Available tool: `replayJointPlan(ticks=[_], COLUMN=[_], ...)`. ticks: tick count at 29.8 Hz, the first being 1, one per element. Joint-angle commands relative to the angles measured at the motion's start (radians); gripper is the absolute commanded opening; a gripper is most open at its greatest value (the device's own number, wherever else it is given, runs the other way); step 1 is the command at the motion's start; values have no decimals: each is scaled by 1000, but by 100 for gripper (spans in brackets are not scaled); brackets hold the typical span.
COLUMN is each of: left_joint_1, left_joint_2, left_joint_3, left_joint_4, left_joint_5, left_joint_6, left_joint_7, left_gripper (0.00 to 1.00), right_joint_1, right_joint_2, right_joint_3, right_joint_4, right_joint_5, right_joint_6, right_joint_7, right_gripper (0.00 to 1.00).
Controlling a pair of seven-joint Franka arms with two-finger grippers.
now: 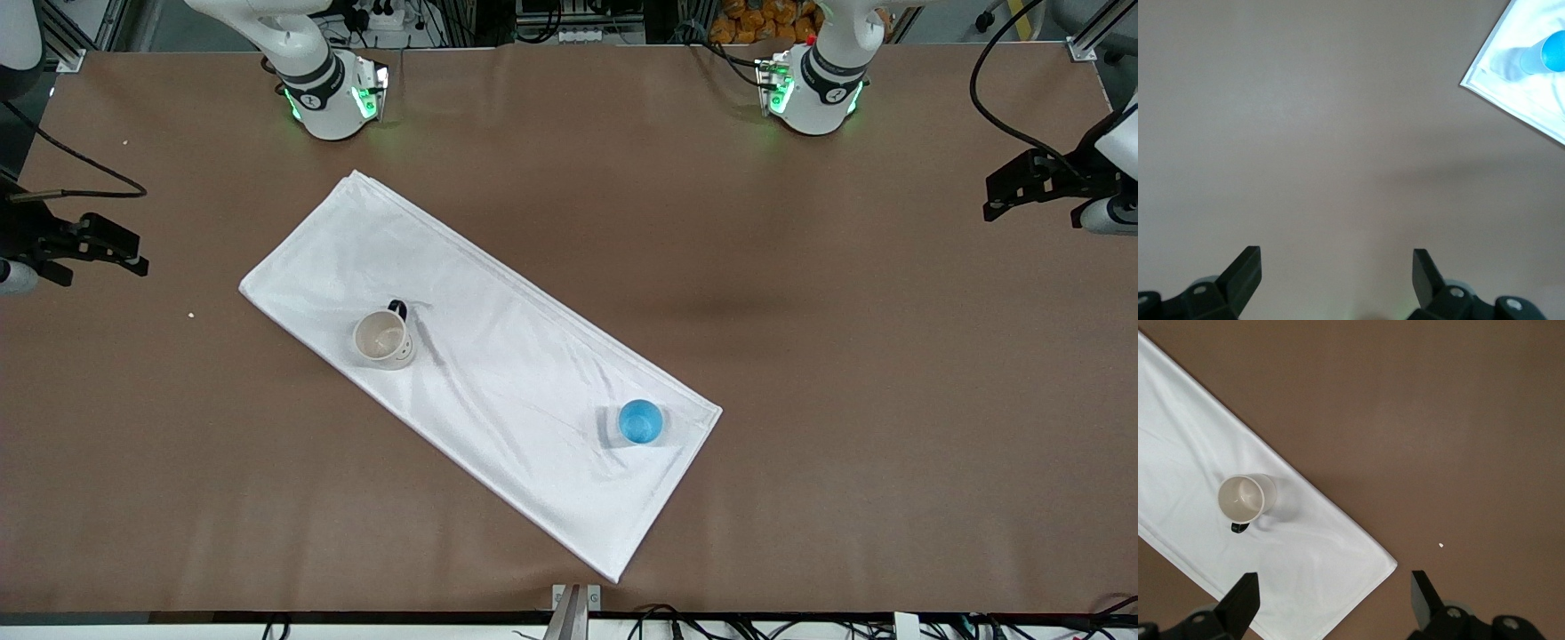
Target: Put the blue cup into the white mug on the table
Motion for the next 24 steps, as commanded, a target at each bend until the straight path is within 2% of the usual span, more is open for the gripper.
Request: replayJointPlan(ticks=[1,16,24], left_joint_1=[-7,2,68], left_joint_2=[-14,24,38], left_joint_3=[8,6,8], left_joint_4=[-11,3,3], left_joint_5=[2,11,-70], left_joint_6=[-4,-1,-3], left_joint_7=[9,5,-12], left_gripper=[100,100,100], right_joint_1=[-12,-12,-12], right_joint_2=[-18,-15,-15], right_joint_3=[26,28,37], right_joint_4=[38,52,52], right_joint_5=[5,11,15], right_joint_6=[-41,-40,-40], right_joint_7=[35,38,75], right_gripper=[100,100,100])
